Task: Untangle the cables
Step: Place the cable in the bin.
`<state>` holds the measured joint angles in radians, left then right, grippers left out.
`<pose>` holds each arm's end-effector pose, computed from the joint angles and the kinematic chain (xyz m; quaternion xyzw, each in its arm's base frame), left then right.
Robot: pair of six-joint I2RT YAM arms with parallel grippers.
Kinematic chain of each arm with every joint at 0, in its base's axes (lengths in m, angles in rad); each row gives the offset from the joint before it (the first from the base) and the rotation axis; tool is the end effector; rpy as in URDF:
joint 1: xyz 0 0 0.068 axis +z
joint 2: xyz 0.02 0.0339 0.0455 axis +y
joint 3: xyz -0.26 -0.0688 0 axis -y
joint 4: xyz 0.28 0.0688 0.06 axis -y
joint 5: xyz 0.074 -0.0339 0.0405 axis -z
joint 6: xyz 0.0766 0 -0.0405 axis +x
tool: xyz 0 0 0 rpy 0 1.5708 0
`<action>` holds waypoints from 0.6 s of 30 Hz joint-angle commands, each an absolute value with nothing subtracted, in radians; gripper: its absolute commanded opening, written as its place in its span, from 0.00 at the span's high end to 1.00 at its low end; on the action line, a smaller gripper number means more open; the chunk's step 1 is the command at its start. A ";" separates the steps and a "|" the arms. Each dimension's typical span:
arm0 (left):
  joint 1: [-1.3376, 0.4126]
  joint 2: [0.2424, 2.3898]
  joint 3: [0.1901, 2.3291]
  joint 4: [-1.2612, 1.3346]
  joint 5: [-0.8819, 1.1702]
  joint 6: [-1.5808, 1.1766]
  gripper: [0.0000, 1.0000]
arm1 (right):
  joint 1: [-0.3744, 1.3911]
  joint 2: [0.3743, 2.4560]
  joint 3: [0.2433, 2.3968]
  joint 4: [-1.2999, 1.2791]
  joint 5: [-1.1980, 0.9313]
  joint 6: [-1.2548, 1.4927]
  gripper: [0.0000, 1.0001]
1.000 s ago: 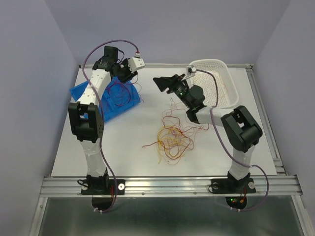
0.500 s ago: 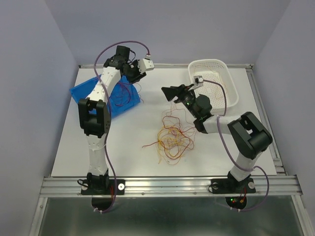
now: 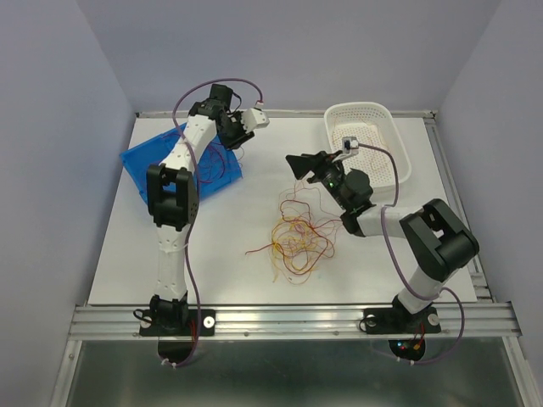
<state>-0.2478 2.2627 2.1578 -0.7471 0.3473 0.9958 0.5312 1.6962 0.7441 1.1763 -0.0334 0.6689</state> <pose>0.5431 -0.1643 0.2342 0.5865 0.7141 -0.0240 0.3816 0.3527 0.2102 0.2116 0.0299 0.6229 0.4500 0.6392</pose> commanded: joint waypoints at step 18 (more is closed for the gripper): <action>-0.258 2.276 2.247 -0.839 0.233 0.992 1.00 | 0.497 1.652 0.677 1.292 -0.041 0.689 0.18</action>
<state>-0.2550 2.2704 2.1891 -0.7982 0.2539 0.9943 0.5087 1.6703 0.7033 1.2037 -0.0357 0.6827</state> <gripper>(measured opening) 0.065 0.823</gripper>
